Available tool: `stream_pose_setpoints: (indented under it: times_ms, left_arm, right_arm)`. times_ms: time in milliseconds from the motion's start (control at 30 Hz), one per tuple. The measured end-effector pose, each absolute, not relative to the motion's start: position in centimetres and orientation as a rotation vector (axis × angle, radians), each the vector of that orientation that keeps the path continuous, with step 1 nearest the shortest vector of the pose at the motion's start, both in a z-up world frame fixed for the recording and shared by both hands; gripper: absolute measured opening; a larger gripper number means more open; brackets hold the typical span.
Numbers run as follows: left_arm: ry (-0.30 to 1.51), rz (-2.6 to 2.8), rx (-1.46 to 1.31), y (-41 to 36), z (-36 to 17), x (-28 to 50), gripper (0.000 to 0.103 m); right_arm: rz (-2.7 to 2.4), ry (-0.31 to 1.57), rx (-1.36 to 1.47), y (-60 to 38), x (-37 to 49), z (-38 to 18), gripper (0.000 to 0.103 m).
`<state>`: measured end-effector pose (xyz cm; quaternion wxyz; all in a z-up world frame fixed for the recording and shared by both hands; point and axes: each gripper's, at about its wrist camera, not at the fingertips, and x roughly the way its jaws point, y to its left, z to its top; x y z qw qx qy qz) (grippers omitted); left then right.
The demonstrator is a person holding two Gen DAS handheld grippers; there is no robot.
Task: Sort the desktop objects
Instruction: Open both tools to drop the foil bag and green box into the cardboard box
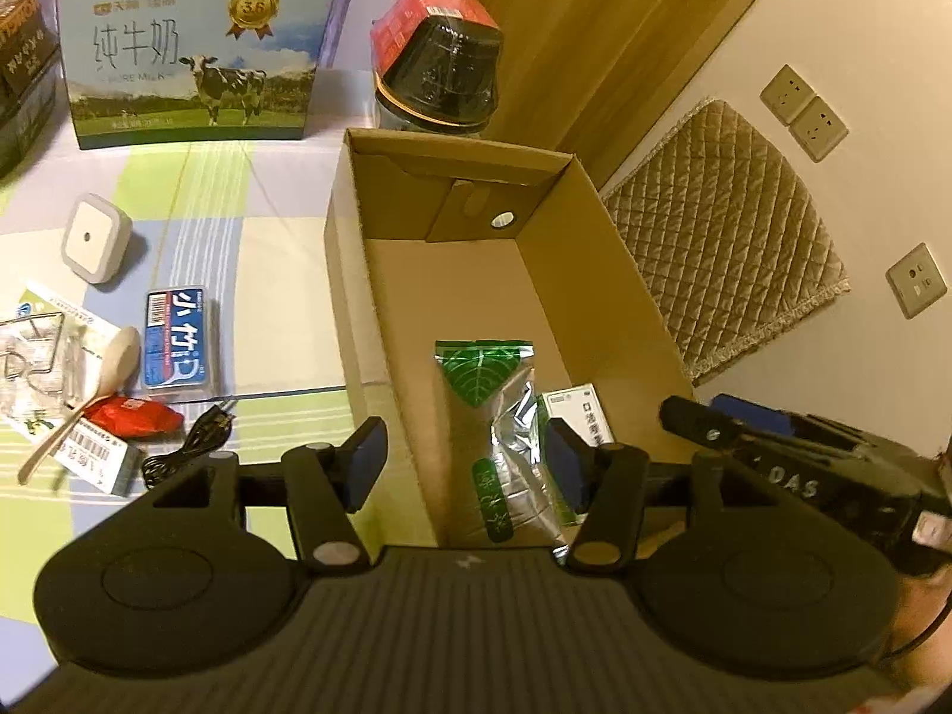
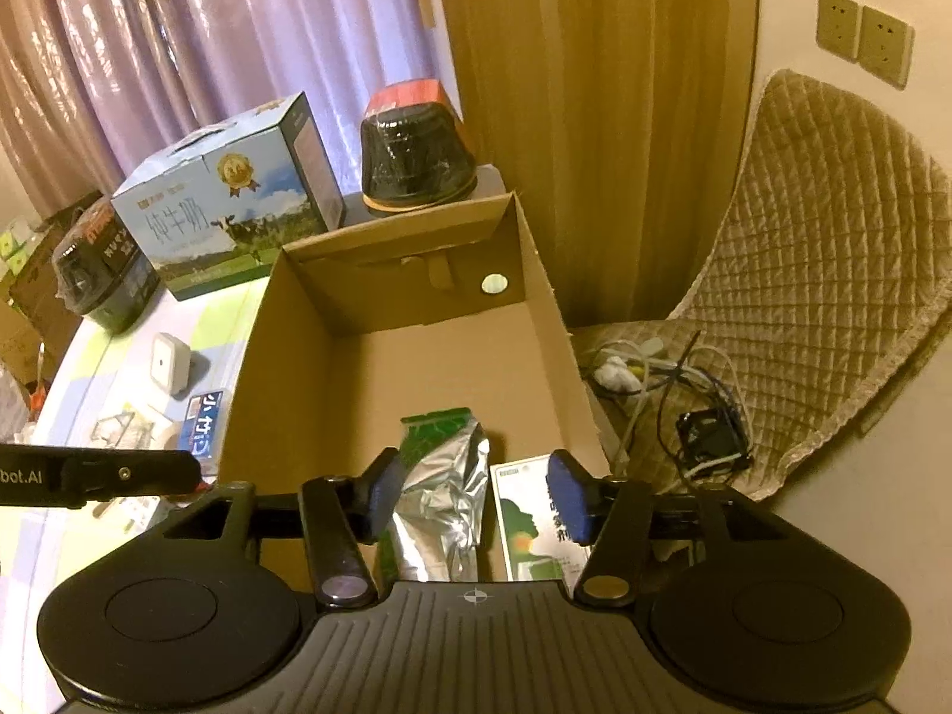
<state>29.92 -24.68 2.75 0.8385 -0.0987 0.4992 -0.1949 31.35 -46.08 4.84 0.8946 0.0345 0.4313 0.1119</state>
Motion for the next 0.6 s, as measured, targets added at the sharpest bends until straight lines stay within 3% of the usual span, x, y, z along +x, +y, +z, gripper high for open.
stream_pose_setpoints:
  times_ms: [467, 600]
  left_arm:
    - [0.929, -0.377, -0.151, -20.1, 5.0, 22.2, 0.097]
    - [0.905, -0.353, -0.109, -18.5, 4.9, 19.5, 0.102]
  right_arm:
    - [0.267, 0.811, 0.065, -44.8, 22.5, 7.2, 0.093]
    - [0.274, 0.807, 0.047, -43.7, 20.3, 7.0, 0.101]
